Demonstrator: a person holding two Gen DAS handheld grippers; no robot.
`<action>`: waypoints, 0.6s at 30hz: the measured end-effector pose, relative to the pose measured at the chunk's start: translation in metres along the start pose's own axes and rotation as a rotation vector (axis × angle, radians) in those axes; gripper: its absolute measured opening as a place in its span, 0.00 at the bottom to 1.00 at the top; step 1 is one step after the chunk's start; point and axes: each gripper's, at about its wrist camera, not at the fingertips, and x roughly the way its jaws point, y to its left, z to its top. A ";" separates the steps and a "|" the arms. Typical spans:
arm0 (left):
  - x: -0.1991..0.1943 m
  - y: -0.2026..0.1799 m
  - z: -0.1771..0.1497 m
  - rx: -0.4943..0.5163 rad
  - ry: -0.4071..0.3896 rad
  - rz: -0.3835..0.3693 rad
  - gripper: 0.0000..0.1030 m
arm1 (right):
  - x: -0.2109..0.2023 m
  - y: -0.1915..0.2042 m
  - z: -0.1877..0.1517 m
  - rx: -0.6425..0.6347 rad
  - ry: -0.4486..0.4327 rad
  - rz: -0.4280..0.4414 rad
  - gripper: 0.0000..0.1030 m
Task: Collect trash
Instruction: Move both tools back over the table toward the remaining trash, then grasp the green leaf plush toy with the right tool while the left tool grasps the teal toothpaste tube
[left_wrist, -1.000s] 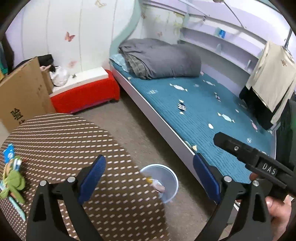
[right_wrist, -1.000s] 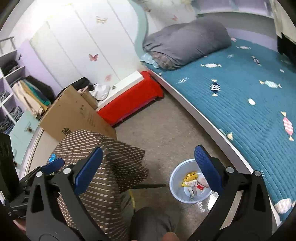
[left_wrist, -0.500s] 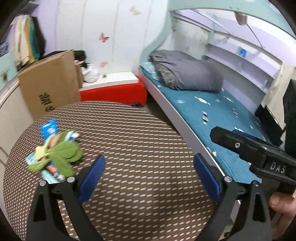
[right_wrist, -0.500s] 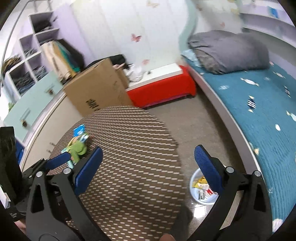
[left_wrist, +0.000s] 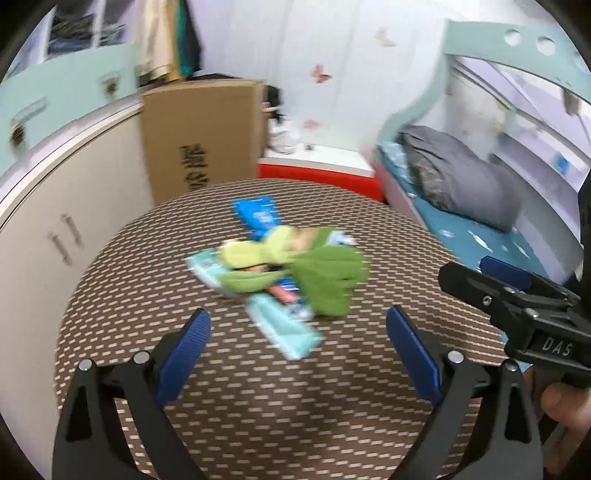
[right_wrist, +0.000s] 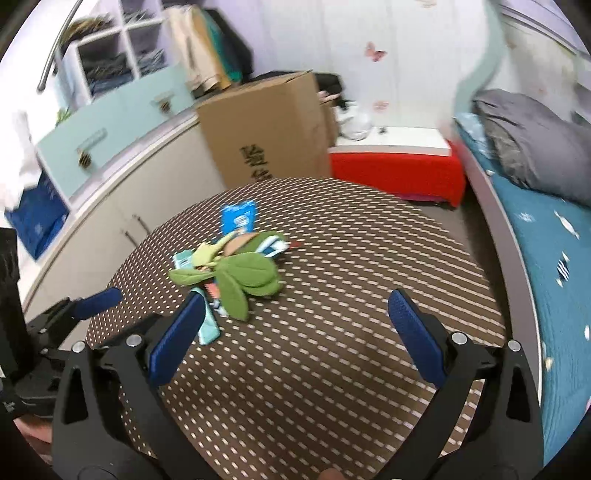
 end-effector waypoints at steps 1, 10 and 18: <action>0.000 0.008 -0.002 -0.018 0.002 0.014 0.91 | 0.004 0.004 0.002 -0.015 0.005 0.007 0.94; 0.003 0.069 -0.014 -0.131 0.022 0.093 0.91 | 0.067 0.053 0.013 -0.204 0.071 0.020 0.84; 0.012 0.077 -0.018 -0.152 0.040 0.091 0.91 | 0.092 0.055 -0.002 -0.256 0.130 -0.018 0.23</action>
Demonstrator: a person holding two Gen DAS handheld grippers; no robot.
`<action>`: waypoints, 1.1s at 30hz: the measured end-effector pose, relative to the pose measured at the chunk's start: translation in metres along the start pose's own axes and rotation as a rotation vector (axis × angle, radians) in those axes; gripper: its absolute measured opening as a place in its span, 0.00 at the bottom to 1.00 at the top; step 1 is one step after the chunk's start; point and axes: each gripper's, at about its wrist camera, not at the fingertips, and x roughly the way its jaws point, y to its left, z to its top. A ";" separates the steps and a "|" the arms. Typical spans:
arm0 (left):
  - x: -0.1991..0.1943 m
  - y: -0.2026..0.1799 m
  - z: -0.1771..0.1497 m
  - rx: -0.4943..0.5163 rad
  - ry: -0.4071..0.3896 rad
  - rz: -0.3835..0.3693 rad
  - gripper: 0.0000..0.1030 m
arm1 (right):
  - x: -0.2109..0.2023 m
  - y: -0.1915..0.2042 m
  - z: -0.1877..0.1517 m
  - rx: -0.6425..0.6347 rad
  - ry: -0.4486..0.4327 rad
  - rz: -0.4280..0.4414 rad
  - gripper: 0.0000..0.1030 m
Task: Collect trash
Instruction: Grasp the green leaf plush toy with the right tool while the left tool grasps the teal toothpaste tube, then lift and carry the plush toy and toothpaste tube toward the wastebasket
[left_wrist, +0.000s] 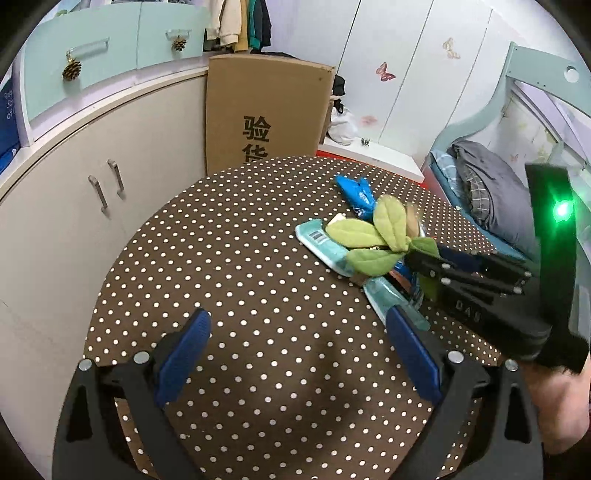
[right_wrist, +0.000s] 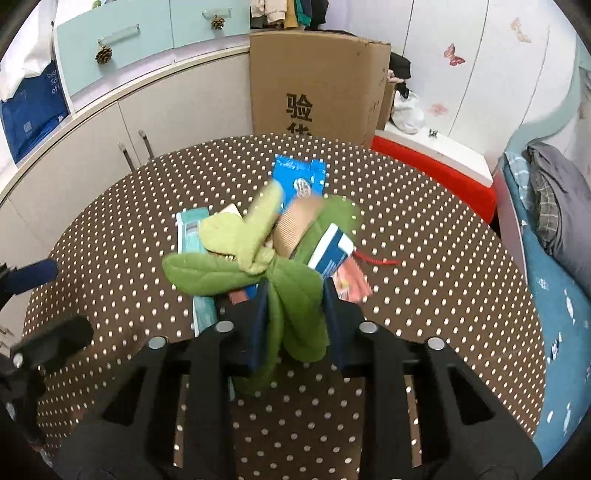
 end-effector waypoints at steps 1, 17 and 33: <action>0.002 -0.002 0.001 0.006 0.002 -0.005 0.91 | -0.005 -0.004 -0.003 0.019 -0.007 0.014 0.18; 0.074 -0.050 0.021 0.092 0.068 -0.008 0.72 | -0.068 -0.052 -0.060 0.263 -0.037 0.097 0.16; 0.038 -0.016 -0.014 0.225 0.055 -0.017 0.56 | -0.065 -0.051 -0.073 0.257 -0.024 0.139 0.60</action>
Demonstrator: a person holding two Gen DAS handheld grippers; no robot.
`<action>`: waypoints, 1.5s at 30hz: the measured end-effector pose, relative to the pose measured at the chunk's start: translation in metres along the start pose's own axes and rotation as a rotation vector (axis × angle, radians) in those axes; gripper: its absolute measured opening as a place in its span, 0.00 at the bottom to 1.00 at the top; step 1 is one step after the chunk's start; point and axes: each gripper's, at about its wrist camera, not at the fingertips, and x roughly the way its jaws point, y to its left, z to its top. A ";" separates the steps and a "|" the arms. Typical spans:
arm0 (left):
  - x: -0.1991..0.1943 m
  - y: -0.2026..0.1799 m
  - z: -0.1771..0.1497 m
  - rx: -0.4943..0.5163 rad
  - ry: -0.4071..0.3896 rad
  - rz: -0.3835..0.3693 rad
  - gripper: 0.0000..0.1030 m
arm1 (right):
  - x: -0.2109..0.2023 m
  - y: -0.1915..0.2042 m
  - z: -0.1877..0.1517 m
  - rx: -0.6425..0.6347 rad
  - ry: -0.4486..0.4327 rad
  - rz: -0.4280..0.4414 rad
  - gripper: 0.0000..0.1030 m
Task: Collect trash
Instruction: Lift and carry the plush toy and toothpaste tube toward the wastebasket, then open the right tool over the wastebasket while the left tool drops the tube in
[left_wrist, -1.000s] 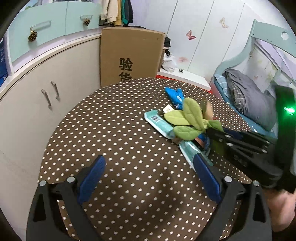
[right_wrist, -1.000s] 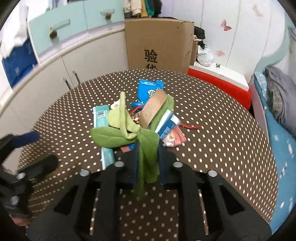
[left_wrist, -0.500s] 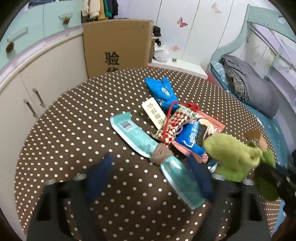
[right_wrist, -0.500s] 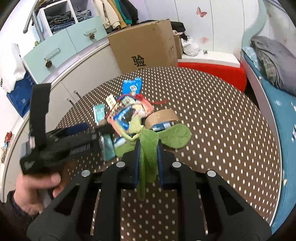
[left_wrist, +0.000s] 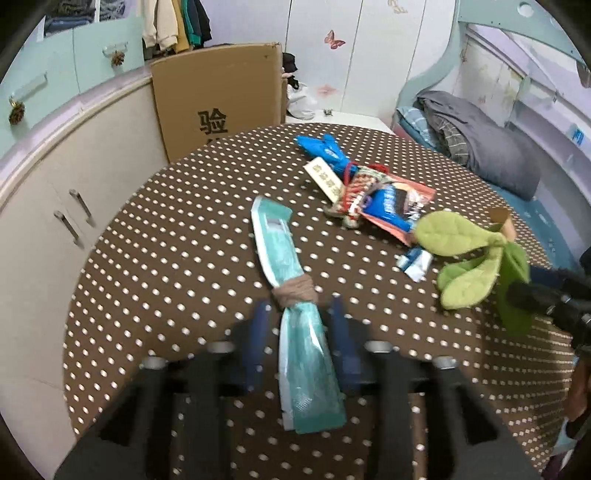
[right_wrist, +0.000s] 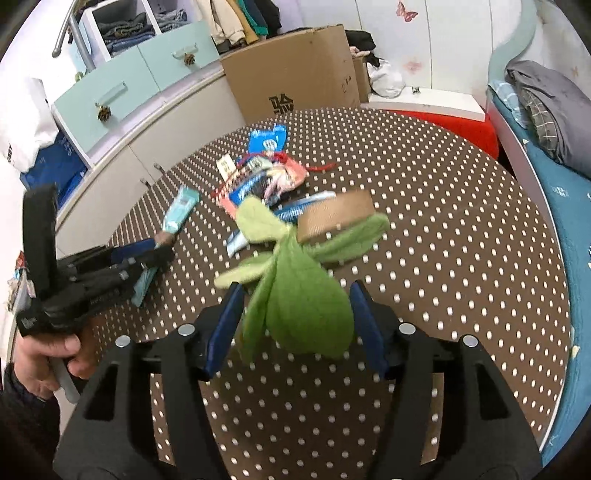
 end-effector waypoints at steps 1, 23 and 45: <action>0.002 0.001 0.003 -0.007 -0.004 0.012 0.58 | 0.002 0.001 0.004 -0.004 -0.007 0.001 0.63; -0.051 -0.052 0.020 0.010 -0.095 -0.198 0.20 | -0.087 -0.054 0.025 0.113 -0.196 0.014 0.16; -0.055 -0.224 0.050 0.231 -0.110 -0.384 0.20 | -0.095 -0.293 -0.063 0.572 -0.070 -0.245 0.16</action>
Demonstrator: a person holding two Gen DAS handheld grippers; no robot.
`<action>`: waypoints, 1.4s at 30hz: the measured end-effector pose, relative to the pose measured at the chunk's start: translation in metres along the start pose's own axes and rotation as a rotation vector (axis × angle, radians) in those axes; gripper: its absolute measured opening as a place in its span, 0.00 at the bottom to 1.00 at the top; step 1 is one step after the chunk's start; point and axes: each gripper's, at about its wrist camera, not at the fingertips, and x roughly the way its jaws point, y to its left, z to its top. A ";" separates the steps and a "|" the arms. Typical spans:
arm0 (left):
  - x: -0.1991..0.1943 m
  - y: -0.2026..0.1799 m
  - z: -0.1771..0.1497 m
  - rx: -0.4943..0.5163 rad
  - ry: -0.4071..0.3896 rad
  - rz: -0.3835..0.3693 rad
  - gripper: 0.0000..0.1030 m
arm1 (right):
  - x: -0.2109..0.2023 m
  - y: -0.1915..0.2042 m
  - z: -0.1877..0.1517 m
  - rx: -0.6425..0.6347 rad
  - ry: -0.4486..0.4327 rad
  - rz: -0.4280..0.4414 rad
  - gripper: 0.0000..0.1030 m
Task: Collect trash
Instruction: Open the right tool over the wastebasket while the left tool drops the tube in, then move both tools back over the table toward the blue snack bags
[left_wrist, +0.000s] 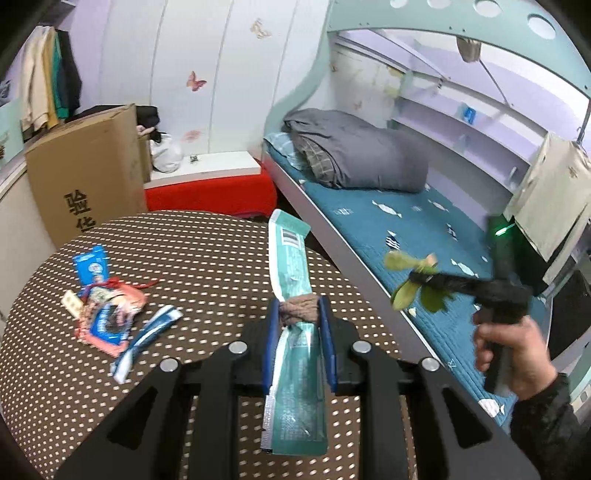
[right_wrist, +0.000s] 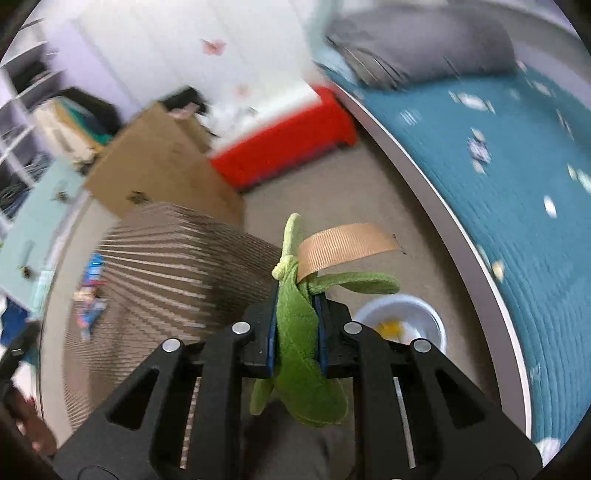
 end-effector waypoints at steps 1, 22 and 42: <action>0.005 -0.004 0.001 0.004 0.007 -0.003 0.20 | 0.014 -0.013 -0.002 0.029 0.030 -0.009 0.16; 0.127 -0.117 0.023 0.140 0.190 -0.144 0.20 | 0.031 -0.104 -0.031 0.283 0.016 -0.021 0.85; 0.229 -0.170 0.011 0.161 0.356 -0.142 0.88 | -0.048 -0.109 -0.025 0.292 -0.134 -0.016 0.90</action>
